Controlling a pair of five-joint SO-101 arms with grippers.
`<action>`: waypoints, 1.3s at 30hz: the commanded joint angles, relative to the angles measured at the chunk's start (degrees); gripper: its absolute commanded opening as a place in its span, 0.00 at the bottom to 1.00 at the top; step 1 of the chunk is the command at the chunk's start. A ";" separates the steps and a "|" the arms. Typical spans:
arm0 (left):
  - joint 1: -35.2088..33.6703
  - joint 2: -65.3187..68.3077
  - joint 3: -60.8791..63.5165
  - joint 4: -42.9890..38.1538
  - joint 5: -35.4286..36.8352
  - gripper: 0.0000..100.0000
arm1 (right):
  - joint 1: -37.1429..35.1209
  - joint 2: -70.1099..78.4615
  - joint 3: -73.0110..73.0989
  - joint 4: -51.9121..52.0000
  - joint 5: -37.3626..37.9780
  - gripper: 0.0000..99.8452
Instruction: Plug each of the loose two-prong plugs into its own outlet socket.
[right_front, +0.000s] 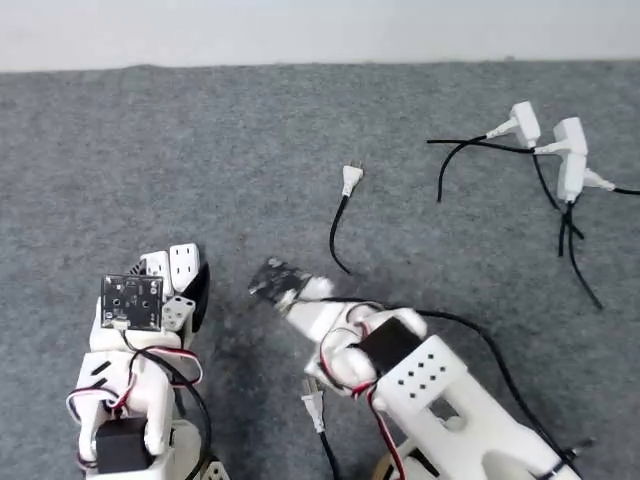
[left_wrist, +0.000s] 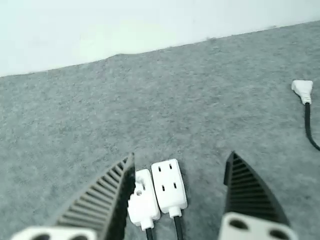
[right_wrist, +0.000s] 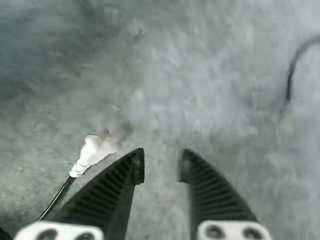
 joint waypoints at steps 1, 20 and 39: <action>-0.62 -0.88 -0.48 -1.93 0.88 0.29 | 1.71 -0.57 0.70 1.19 -6.95 0.16; -0.62 -0.88 0.13 -2.11 0.70 0.29 | -17.80 -0.48 16.09 -20.88 -33.14 0.15; -0.53 -0.88 0.13 -2.11 0.70 0.29 | -11.56 -0.92 26.99 -25.89 -33.23 0.12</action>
